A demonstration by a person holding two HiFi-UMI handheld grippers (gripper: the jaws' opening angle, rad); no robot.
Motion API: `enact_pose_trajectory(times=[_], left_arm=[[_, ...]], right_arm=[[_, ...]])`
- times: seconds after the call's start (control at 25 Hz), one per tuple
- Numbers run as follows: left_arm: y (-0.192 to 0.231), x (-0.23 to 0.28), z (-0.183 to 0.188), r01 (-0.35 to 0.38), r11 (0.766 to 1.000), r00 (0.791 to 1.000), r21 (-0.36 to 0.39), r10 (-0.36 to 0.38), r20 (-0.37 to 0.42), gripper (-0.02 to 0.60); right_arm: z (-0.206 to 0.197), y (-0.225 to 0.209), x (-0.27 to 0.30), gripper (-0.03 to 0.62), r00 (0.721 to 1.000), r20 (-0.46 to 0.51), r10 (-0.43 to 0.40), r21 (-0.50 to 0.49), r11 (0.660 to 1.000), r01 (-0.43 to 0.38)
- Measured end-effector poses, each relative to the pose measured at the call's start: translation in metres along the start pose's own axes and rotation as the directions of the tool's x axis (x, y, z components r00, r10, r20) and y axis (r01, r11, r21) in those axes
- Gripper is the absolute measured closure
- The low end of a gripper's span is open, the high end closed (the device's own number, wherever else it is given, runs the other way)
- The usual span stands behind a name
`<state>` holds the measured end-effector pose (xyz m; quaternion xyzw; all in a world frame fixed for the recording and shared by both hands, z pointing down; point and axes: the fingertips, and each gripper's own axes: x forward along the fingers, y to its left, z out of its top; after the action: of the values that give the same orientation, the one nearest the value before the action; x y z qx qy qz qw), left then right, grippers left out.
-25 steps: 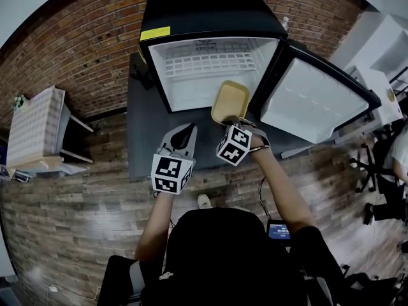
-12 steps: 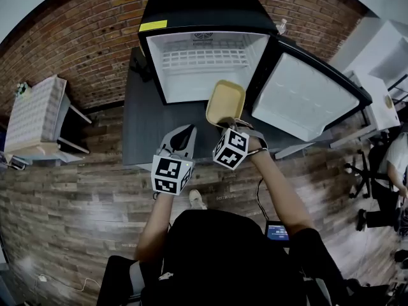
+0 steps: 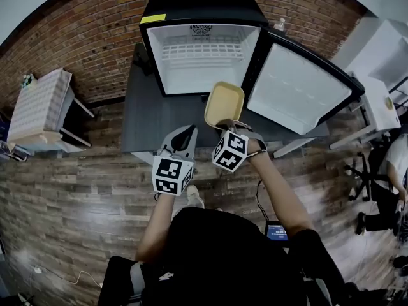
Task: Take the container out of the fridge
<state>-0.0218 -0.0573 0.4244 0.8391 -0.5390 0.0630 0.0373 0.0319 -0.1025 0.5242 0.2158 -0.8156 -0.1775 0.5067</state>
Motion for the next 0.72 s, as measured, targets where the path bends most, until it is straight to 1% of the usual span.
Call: enact_pose_trajectory(times=[0.32,0.72], left_arm=[[-0.033,-0.027,-0.001,-0.011,1.000,1.000,0.013,0.011,0.006,0.568],[-0.053,-0.054,-0.005,-0.007,1.000,1.000,0.021,0.006,0.013,0.568]], right_arm=[[-0.004,0.025,-0.026,0.545,1.000,0.025,-0.006,-0.022,1.000,0.007],[-0.003,0.050,-0.047,0.545,0.999,0.038,-0.015,-0.032,0.999,0.017]])
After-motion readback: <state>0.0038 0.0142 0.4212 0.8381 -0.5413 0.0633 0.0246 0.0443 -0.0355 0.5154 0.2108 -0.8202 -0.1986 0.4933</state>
